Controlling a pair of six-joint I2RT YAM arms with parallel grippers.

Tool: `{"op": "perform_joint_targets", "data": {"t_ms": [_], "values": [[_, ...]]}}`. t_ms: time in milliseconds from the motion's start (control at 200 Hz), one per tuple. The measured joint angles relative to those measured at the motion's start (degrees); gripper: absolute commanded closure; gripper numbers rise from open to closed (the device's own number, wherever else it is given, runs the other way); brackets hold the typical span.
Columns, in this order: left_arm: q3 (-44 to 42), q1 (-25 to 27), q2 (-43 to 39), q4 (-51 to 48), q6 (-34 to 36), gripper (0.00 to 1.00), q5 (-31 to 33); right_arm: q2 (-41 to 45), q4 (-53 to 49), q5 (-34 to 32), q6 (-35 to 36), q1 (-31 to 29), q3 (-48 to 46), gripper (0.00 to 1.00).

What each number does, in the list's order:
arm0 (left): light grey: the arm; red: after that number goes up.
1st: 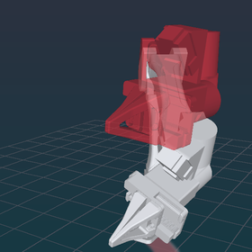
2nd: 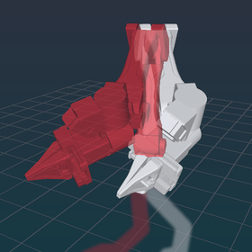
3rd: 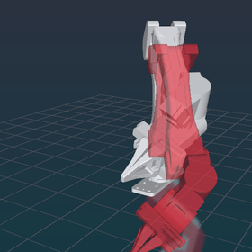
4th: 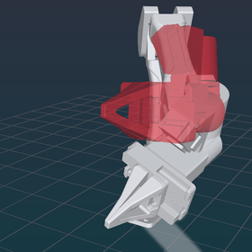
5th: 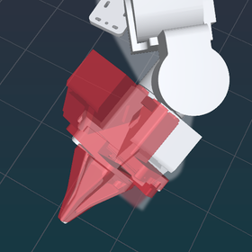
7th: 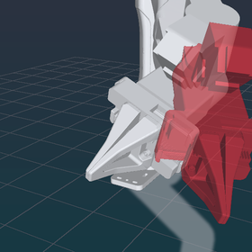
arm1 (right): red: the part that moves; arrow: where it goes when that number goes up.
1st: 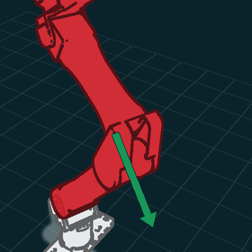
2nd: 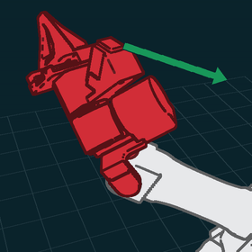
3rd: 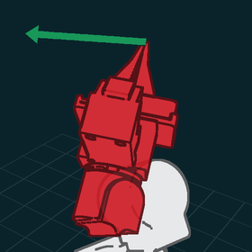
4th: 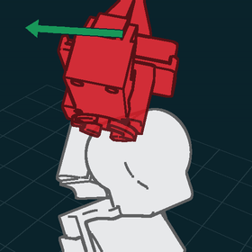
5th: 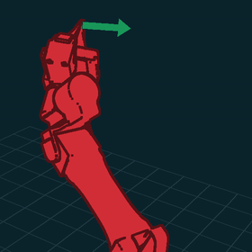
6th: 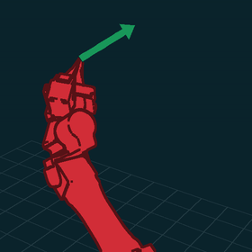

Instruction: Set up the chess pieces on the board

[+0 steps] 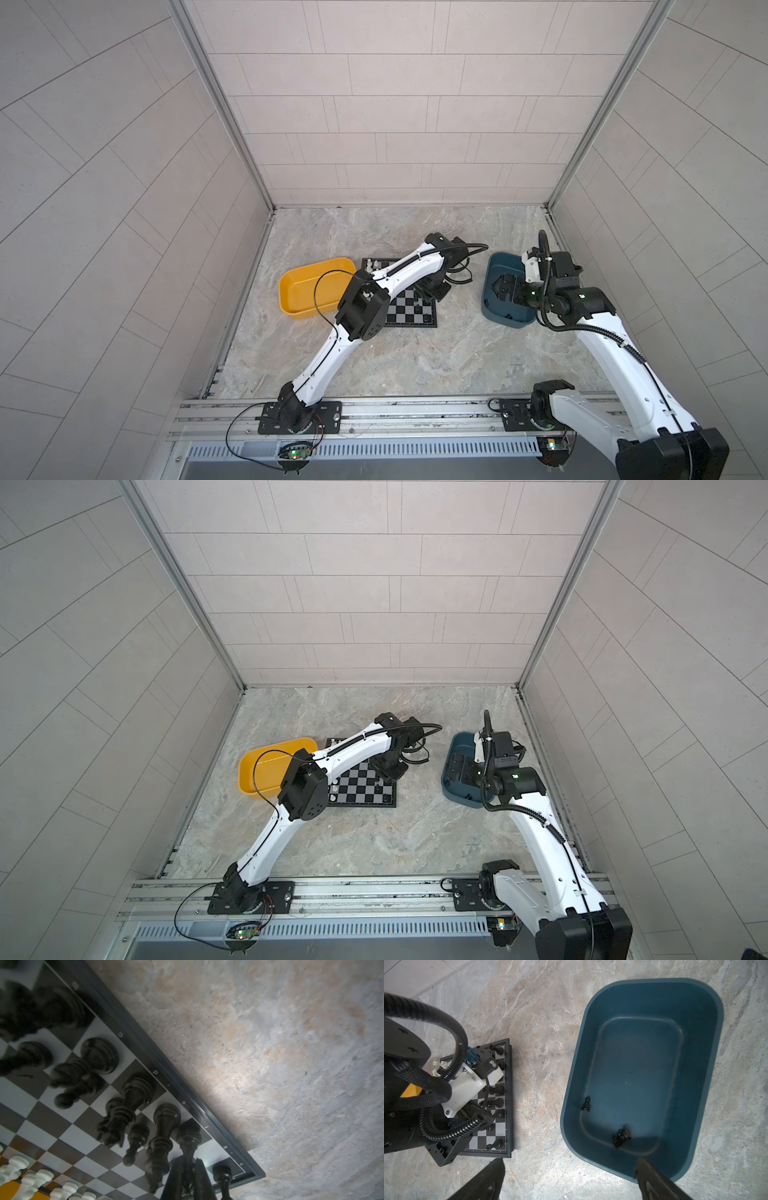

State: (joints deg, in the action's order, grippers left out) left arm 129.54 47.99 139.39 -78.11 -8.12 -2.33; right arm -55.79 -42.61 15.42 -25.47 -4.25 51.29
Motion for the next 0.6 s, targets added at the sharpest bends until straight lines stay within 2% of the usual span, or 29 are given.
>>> {"op": "perform_joint_targets", "data": {"t_ms": [140, 600], "values": [[0.1, 0.0, 0.0, -0.4, 0.0, 1.0, -0.1, 0.0, 0.1, 0.0, 0.0, 0.0, 0.0, 0.01], [0.1, 0.0, 0.0, -0.4, -0.1, 0.79, -1.2, 0.0, 0.7, 0.0, 0.0, 0.0, -0.1, 0.01]]}}
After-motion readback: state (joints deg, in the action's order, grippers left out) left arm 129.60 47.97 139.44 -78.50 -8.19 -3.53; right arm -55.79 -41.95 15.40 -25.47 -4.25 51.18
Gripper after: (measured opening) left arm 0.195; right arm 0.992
